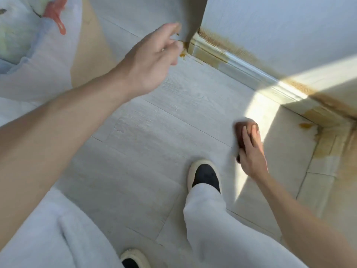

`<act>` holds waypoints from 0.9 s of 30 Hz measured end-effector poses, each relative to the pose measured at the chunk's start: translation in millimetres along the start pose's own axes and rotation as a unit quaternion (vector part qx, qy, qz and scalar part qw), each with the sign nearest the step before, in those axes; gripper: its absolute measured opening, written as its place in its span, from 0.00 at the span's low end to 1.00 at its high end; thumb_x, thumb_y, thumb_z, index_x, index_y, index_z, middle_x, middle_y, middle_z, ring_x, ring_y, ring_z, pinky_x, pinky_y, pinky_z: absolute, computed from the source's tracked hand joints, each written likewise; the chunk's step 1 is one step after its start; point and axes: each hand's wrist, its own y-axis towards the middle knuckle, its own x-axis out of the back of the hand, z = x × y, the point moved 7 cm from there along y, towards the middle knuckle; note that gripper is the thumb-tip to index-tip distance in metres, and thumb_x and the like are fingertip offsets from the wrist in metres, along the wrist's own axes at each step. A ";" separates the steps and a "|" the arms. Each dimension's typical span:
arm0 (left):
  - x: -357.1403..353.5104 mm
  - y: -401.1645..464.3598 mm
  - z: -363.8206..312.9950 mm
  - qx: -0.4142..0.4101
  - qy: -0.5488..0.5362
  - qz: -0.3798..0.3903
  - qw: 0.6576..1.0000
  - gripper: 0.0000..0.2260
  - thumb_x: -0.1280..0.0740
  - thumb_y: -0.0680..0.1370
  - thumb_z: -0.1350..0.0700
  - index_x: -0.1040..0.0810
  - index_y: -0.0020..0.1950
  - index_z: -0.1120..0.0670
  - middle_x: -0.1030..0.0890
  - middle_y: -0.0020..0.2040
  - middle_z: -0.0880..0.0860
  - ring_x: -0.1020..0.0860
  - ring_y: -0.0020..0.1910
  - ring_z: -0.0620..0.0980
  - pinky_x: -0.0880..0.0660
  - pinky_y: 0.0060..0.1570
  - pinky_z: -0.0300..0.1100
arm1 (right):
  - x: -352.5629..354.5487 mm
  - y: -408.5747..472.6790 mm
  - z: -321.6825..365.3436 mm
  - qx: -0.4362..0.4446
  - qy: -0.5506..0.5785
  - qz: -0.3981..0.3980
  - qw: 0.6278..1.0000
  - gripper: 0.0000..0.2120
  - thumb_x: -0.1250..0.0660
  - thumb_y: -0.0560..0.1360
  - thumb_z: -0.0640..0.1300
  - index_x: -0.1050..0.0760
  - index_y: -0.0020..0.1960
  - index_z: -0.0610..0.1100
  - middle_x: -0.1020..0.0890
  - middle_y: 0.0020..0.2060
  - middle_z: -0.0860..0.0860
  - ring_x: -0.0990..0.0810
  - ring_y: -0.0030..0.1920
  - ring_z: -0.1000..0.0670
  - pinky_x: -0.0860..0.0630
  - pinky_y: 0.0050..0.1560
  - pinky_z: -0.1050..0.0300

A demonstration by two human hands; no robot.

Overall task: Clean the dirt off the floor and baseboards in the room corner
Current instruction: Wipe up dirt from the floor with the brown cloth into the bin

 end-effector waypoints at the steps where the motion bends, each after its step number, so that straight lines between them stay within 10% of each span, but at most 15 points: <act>1: -5.4 1.7 -18.7 -0.022 -0.006 0.007 1.000 0.23 0.45 0.85 0.47 0.37 0.80 0.46 0.23 0.67 0.44 0.21 0.61 0.40 0.24 0.65 0.47 | 1.4 -26.6 -23.3 -0.066 0.028 -0.012 0.997 0.36 0.44 0.79 0.37 0.51 0.84 0.51 0.60 0.83 0.51 0.59 0.83 0.45 0.49 0.81 0.38; 7: -31.1 -8.4 -73.5 -0.121 0.019 0.046 0.991 0.19 0.46 0.85 0.50 0.34 0.77 0.46 0.20 0.58 0.52 0.20 0.57 0.52 0.23 0.59 0.49 | -50.8 -142.3 -16.7 -0.299 0.033 -0.058 0.952 0.34 0.40 0.84 0.44 0.54 0.84 0.48 0.58 0.83 0.43 0.57 0.83 0.40 0.52 0.81 0.37; 12: -9.2 -6.7 -35.5 -0.055 0.007 -0.015 0.998 0.16 0.45 0.84 0.50 0.27 0.69 0.52 0.18 0.62 0.49 0.19 0.56 0.42 0.22 0.59 0.50 | -82.3 -38.1 137.4 0.035 0.011 -0.019 0.999 0.31 0.48 0.82 0.51 0.44 0.83 0.45 0.49 0.83 0.41 0.53 0.83 0.39 0.50 0.80 0.35; 15: -14.6 -0.5 -21.6 -0.024 -0.003 -0.024 0.999 0.20 0.44 0.84 0.52 0.32 0.76 0.47 0.19 0.62 0.43 0.19 0.56 0.39 0.20 0.58 0.45 | -113.0 -19.7 234.1 0.286 -0.043 0.081 0.954 0.32 0.41 0.81 0.48 0.45 0.84 0.50 0.51 0.84 0.46 0.57 0.83 0.43 0.57 0.81 0.38; 18: -31.8 8.4 -14.9 -0.006 -0.015 -0.009 1.000 0.21 0.44 0.85 0.52 0.34 0.79 0.46 0.19 0.62 0.43 0.18 0.57 0.41 0.20 0.59 0.46 | -119.2 -24.2 236.2 0.356 -0.095 0.127 0.921 0.38 0.38 0.80 0.40 0.50 0.84 0.55 0.55 0.84 0.51 0.59 0.83 0.47 0.65 0.81 0.46; 23: -68.6 24.5 -25.9 -0.027 -0.046 0.030 0.998 0.22 0.42 0.83 0.51 0.33 0.79 0.46 0.18 0.60 0.43 0.17 0.56 0.43 0.20 0.56 0.46 | -39.5 -22.1 50.6 0.052 0.016 -0.066 0.996 0.36 0.40 0.77 0.38 0.44 0.83 0.51 0.48 0.84 0.46 0.51 0.83 0.42 0.46 0.80 0.37; 27: -101.1 28.4 -44.2 -0.058 -0.050 0.076 0.994 0.23 0.43 0.82 0.49 0.34 0.79 0.45 0.18 0.61 0.42 0.18 0.57 0.42 0.21 0.56 0.46 | -22.2 -130.0 -79.9 -0.256 0.052 -0.118 0.958 0.36 0.41 0.84 0.41 0.56 0.84 0.54 0.59 0.84 0.49 0.58 0.83 0.45 0.45 0.79 0.35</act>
